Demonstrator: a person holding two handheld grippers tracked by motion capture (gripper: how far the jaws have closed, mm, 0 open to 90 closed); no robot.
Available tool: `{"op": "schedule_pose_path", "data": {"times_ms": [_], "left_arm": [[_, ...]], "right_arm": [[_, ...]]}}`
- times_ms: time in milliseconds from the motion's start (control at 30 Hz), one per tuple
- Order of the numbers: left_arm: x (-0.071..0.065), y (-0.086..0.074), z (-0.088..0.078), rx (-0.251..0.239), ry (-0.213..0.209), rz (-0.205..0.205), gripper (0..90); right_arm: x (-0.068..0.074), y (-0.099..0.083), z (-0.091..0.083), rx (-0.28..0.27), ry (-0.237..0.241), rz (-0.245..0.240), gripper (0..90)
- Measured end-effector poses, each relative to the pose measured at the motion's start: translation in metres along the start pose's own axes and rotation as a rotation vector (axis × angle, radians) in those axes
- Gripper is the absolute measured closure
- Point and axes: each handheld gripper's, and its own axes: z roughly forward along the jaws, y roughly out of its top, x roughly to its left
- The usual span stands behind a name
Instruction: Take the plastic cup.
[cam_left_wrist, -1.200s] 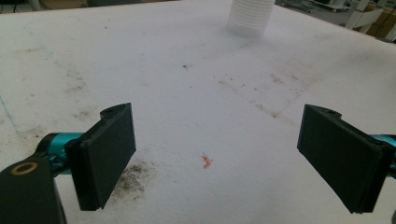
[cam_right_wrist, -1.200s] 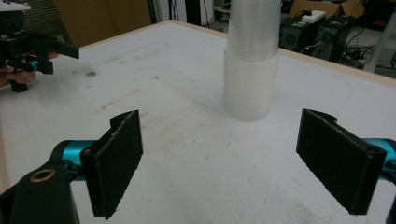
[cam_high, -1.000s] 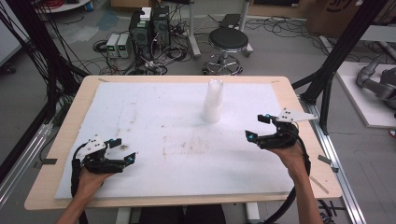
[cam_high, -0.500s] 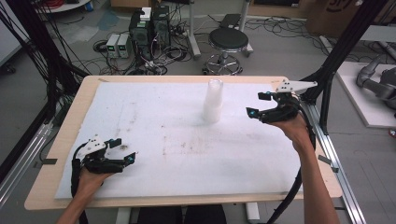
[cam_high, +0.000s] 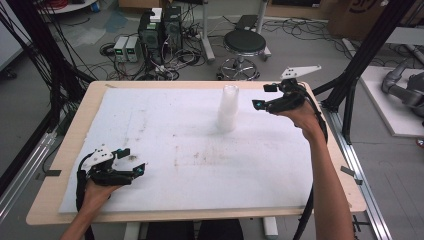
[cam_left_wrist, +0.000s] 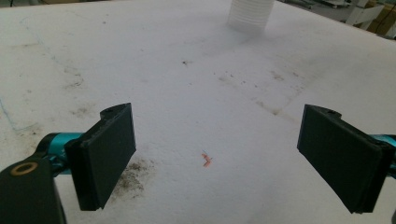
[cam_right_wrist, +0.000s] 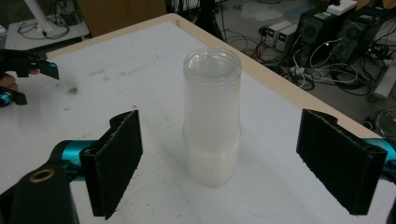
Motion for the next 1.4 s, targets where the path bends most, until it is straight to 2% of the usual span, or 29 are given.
{"op": "schedule_pose_path", "data": {"times_ms": [67, 200, 300, 433, 533, 700, 1167, 1400], "left_arm": [[0.000, 0.000, 0.000, -0.003, 0.000, -0.003, 11.4], [0.000, 0.000, 0.000, 0.001, 0.000, -0.003, 11.4], [0.000, 0.000, 0.000, -0.001, -0.001, -0.007, 11.4], [0.000, 0.000, 0.000, 0.001, -0.001, -0.007, 11.4], [0.000, 0.000, 0.001, 0.002, -0.001, -0.007, 11.4], [0.000, 0.000, 0.001, 0.007, 0.001, -0.005, 11.4], [0.000, 0.000, 0.001, 0.009, 0.008, -0.005, 11.4], [0.000, 0.000, 0.001, 0.007, 0.008, -0.005, 11.4]], "right_arm": [[-0.002, 0.003, 0.003, -0.004, 0.002, -0.006, 14.1], [-0.007, 0.010, 0.020, -0.029, 0.030, -0.007, 14.1], [-0.011, 0.015, 0.031, -0.002, 0.039, -0.007, 14.1], [-0.013, 0.021, 0.043, -0.011, 0.063, -0.012, 14.1], [-0.015, 0.022, 0.052, 0.007, 0.068, -0.017, 14.1], [-0.016, 0.022, 0.064, -0.008, 0.091, -0.015, 14.1], [-0.017, 0.021, 0.087, -0.016, 0.111, 0.000, 14.1], [-0.015, 0.019, 0.097, 0.010, 0.109, -0.008, 14.2]]}}
